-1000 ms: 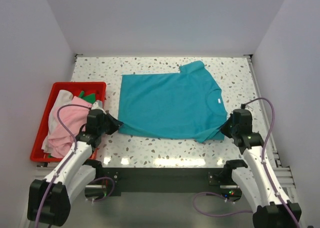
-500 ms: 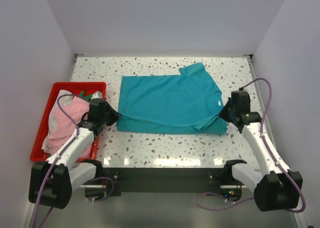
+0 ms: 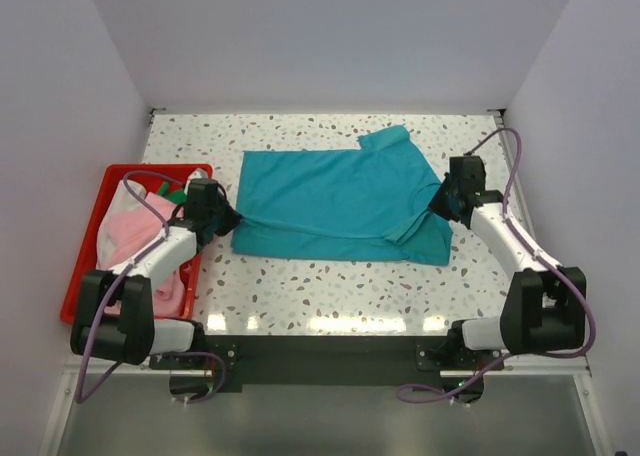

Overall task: Fold and stack the t-shirts
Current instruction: Fold the tshirt

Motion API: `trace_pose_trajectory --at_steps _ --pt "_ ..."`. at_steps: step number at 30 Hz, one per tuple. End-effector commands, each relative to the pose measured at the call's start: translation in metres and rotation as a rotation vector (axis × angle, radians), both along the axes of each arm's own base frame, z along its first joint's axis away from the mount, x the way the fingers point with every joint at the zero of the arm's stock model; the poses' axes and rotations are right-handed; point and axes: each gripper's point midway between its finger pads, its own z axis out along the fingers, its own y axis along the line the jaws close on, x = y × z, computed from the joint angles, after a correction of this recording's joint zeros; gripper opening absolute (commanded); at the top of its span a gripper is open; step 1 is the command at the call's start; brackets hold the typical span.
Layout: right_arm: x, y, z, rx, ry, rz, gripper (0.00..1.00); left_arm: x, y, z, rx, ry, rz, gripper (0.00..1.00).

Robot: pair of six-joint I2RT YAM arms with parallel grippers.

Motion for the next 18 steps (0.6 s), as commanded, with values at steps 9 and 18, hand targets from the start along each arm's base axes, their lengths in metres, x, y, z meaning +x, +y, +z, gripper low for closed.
trace_pose_trajectory --at_steps 9,18 --pt "0.065 0.004 0.029 -0.017 -0.103 0.033 0.0 0.039 0.008 0.024 0.011 -0.102 0.033 0.0" --pt "0.082 0.003 0.013 -0.029 -0.061 0.037 0.0 0.047 0.01 0.011 -0.005 -0.071 0.031 0.02"
